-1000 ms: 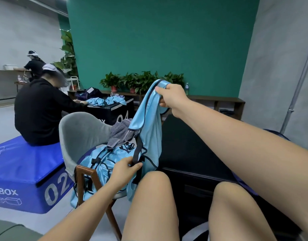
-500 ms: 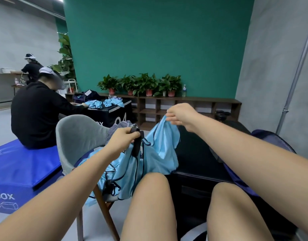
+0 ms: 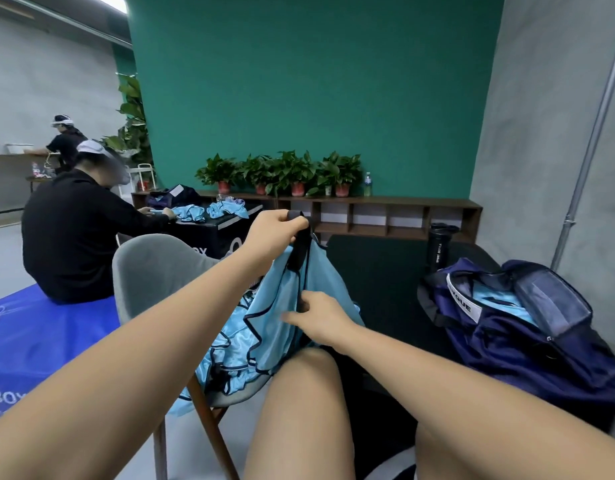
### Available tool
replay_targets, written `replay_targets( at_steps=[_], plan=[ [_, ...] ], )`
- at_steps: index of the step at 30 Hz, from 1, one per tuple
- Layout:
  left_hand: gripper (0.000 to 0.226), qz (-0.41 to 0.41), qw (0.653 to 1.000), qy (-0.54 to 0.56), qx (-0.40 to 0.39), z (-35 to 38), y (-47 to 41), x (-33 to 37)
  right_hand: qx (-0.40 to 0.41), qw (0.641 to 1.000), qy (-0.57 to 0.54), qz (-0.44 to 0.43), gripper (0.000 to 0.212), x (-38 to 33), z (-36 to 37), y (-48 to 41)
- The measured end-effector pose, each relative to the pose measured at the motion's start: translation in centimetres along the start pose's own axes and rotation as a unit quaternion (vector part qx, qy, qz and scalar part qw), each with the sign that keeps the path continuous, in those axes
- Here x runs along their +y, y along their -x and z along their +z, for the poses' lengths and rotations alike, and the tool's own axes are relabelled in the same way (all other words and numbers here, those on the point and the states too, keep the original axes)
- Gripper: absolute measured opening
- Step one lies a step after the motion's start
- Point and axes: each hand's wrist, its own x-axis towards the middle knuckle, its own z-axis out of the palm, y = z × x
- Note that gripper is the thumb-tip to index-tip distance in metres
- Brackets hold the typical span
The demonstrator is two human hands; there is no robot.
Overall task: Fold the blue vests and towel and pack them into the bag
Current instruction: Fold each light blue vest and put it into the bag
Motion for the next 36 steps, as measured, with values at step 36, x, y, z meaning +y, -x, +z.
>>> replay_targets(
  at_steps=[36],
  plan=[
    [0.028,-0.089,0.986,-0.127,-0.053,-0.4,6.7,-15.9,0.15,0.952,-0.267,-0.021,0.024,-5.8,-20.6,-4.7]
  ],
)
